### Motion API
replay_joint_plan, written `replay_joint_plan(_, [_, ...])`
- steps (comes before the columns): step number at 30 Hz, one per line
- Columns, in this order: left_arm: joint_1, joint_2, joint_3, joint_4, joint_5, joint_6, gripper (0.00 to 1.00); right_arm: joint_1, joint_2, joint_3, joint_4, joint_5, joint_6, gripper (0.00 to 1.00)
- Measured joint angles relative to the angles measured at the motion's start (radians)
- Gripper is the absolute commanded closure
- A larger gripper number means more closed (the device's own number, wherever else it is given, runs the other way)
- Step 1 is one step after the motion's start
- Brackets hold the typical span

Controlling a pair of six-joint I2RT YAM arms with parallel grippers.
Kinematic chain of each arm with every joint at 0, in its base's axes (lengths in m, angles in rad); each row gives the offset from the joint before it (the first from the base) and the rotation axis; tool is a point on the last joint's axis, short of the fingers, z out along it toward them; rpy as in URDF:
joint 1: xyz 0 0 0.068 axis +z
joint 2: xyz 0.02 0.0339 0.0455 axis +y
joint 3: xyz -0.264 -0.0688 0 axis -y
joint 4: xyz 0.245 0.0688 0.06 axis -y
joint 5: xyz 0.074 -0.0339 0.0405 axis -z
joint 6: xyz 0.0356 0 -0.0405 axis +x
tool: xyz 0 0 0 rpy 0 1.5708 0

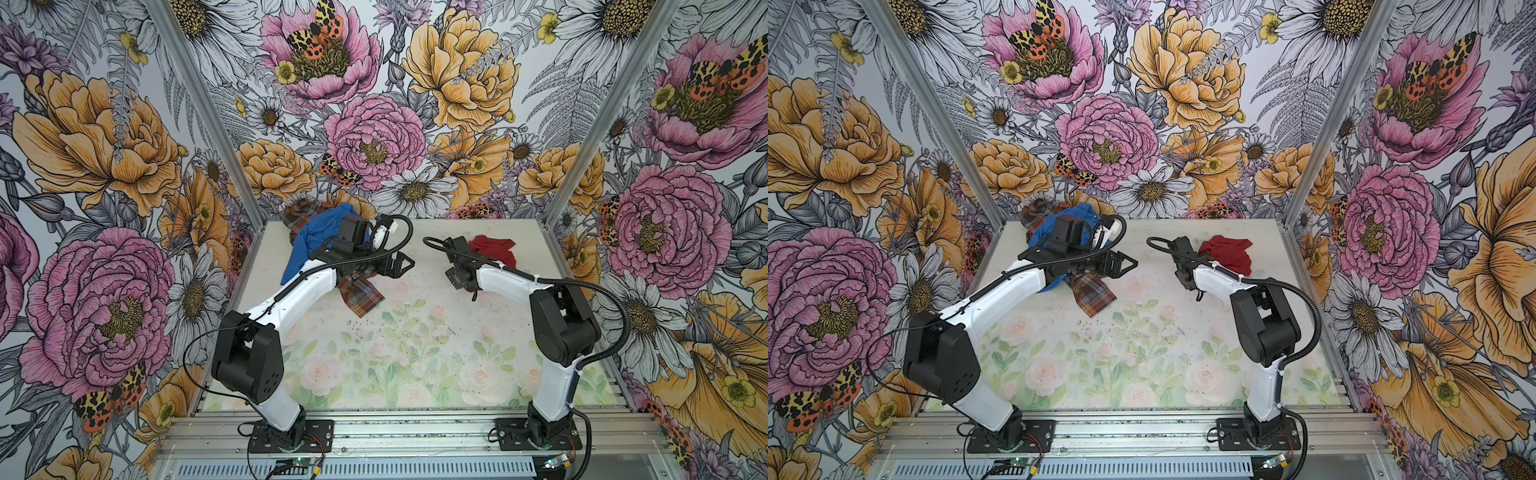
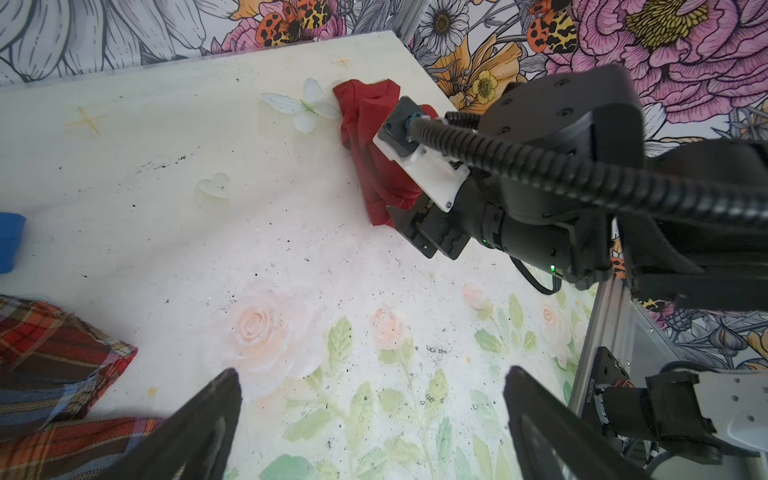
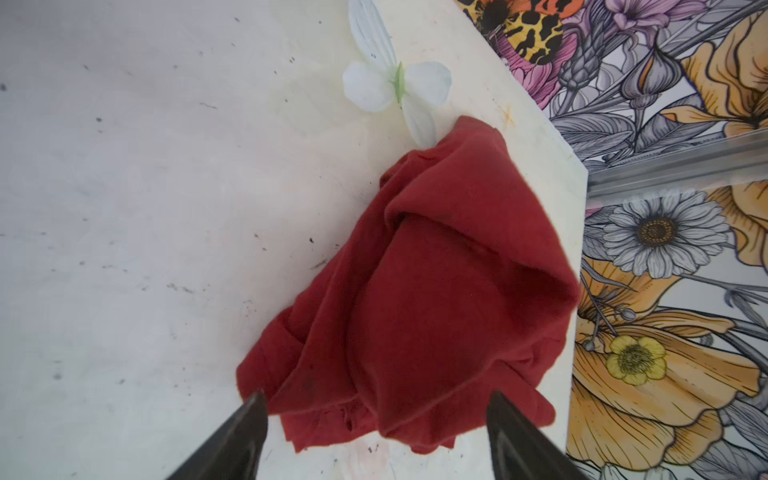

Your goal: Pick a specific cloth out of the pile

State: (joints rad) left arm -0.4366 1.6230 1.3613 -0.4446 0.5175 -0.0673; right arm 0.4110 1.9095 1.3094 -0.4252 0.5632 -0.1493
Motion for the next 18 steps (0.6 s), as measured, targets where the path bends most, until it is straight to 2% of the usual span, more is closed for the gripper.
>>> replay_joint_plan(4, [0.000, -0.002, 0.000, 0.000, 0.000, 0.000, 0.01, -0.003, 0.053, 0.010, -0.006, 0.056, -0.026, 0.18])
replay_joint_plan(11, [0.000, -0.005, 0.000, 0.000, 0.000, 0.000, 0.01, -0.005, 0.145, 0.076, -0.061, 0.071, -0.029, 0.19])
replay_joint_plan(13, [0.000, -0.005, 0.000, 0.000, 0.000, 0.000, 0.01, -0.008, 0.162, 0.100, -0.080, 0.071, -0.029, 0.23])
replay_joint_plan(15, [0.000, -0.005, 0.000, 0.000, 0.000, 0.000, 0.01, -0.011, 0.180, 0.128, -0.108, 0.066, -0.027, 0.31])
replay_joint_plan(18, [0.000, -0.006, 0.000, 0.000, 0.000, 0.000, 0.01, -0.025, 0.216, 0.182, -0.148, 0.023, -0.013, 0.63])
